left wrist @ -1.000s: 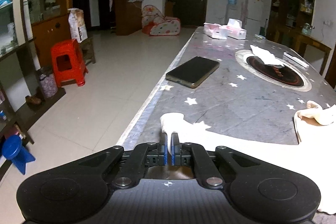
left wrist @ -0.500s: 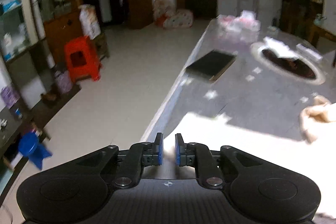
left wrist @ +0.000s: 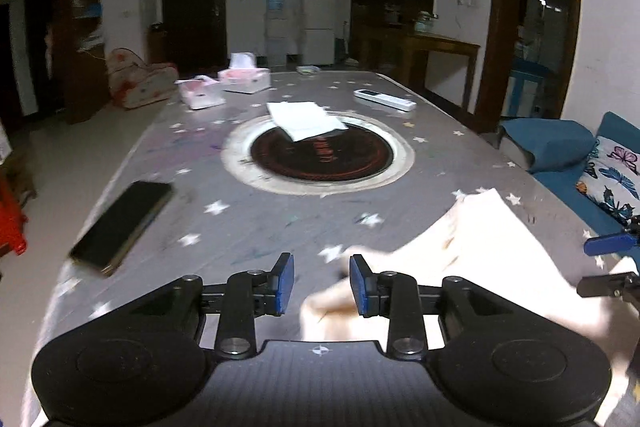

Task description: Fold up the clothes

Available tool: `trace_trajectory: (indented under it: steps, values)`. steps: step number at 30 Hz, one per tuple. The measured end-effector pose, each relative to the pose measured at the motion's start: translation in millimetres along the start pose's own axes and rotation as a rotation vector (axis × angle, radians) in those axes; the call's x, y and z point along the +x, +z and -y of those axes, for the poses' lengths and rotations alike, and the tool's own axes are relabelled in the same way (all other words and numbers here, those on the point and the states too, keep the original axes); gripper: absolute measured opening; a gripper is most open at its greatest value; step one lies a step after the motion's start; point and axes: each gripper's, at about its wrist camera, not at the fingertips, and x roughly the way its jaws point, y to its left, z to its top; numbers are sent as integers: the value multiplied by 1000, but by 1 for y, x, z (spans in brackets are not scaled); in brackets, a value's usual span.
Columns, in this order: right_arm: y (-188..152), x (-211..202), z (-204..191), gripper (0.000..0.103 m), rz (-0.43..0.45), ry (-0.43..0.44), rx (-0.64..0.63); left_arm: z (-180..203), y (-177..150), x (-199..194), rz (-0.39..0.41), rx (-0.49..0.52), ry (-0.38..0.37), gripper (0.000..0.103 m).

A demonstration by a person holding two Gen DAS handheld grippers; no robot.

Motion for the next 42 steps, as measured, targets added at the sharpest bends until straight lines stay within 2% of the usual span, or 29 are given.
trace_trajectory:
  steps: [5,8,10,14,15,17,18,19,21,26,27,30,33,36,42]
  values:
    - [3,8,9,63,-4,-9,8,1,16,42,-73,-54,-15,31]
    - [4,13,15,63,-8,-12,12,7,12,54,-110,-48,-37,34]
    - [5,17,18,63,-12,-15,15,12,9,61,-132,-38,-55,48]
    - [8,24,22,63,-19,-20,10,19,1,67,-159,-23,-61,48]
    - [9,26,23,63,-20,-21,9,20,0,68,-157,-20,-67,46]
    - [11,29,24,63,-22,-23,6,20,0,69,-149,-17,-78,37]
    - [12,30,25,63,-23,-24,4,19,1,70,-144,-16,-84,22]
    - [12,32,26,63,-24,-25,3,18,2,70,-138,-15,-88,14]
    - [14,35,27,63,-26,-27,0,15,7,69,-115,-9,-88,9]
    - [18,43,31,63,-31,-31,-8,1,28,75,-7,-3,8,8]
    - [19,45,31,63,-32,-32,-9,-3,32,78,11,-8,34,12]
    - [26,49,34,63,-28,-30,-8,-17,36,95,3,-32,136,16]
    - [33,54,36,62,-25,-29,-16,-30,34,99,-14,-62,178,16]
    - [41,63,38,62,-31,-13,-25,-28,29,88,-16,-71,118,16]
    - [54,94,42,61,-59,13,-48,-2,9,81,-74,12,-67,15]
